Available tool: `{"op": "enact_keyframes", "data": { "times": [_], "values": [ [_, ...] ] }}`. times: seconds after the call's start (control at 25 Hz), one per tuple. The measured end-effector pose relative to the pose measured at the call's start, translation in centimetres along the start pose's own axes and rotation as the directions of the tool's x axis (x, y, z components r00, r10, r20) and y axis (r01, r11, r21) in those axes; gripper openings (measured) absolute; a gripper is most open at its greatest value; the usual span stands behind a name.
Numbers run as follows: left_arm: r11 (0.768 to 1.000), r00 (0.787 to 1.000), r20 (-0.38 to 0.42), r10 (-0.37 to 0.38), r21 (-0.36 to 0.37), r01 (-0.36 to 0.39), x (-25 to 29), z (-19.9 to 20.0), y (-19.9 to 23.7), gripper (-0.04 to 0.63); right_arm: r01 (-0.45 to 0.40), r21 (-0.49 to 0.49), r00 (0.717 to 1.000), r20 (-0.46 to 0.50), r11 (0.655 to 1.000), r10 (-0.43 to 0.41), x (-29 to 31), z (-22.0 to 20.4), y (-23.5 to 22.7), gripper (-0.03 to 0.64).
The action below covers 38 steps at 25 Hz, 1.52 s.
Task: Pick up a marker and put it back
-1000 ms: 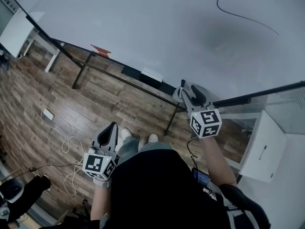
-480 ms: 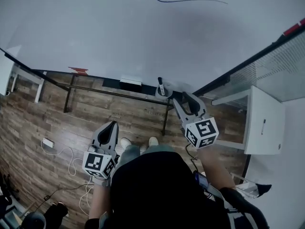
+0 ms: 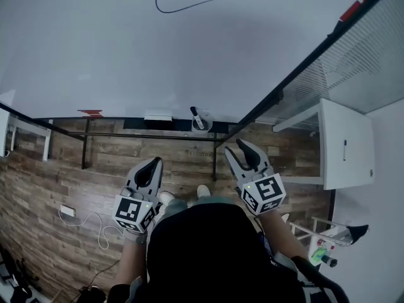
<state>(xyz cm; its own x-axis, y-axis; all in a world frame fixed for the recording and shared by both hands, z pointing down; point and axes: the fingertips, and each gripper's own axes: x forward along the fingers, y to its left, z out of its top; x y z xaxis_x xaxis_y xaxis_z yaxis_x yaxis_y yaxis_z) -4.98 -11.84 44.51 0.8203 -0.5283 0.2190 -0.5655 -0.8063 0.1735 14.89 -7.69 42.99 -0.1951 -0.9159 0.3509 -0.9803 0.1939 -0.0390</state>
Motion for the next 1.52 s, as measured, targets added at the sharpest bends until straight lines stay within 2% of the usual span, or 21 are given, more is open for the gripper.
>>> {"op": "enact_keyframes", "data": {
  "times": [0.48, 0.92, 1.52],
  "values": [
    [0.996, 0.997, -0.017, -0.075, 0.049, 0.076, 2.0, 1.0, -1.5, 0.02, 0.024, 0.031, 1.0, -0.015, 0.999, -0.023, -1.9, -1.8, 0.4, 0.163],
    [0.993, 0.996, -0.01, -0.094, 0.067, 0.094, 2.4, 1.4, -1.8, 0.02, 0.038, 0.027, 0.999, -0.007, 0.999, -0.038, -1.7, -1.3, 0.0, 0.15],
    [0.996, 0.997, -0.005, -0.071, 0.051, 0.071, 2.0, 1.3, -1.4, 0.02, 0.023, 0.019, 1.0, 0.001, 1.0, -0.023, -1.4, -0.9, 0.5, 0.147]
  ]
}}
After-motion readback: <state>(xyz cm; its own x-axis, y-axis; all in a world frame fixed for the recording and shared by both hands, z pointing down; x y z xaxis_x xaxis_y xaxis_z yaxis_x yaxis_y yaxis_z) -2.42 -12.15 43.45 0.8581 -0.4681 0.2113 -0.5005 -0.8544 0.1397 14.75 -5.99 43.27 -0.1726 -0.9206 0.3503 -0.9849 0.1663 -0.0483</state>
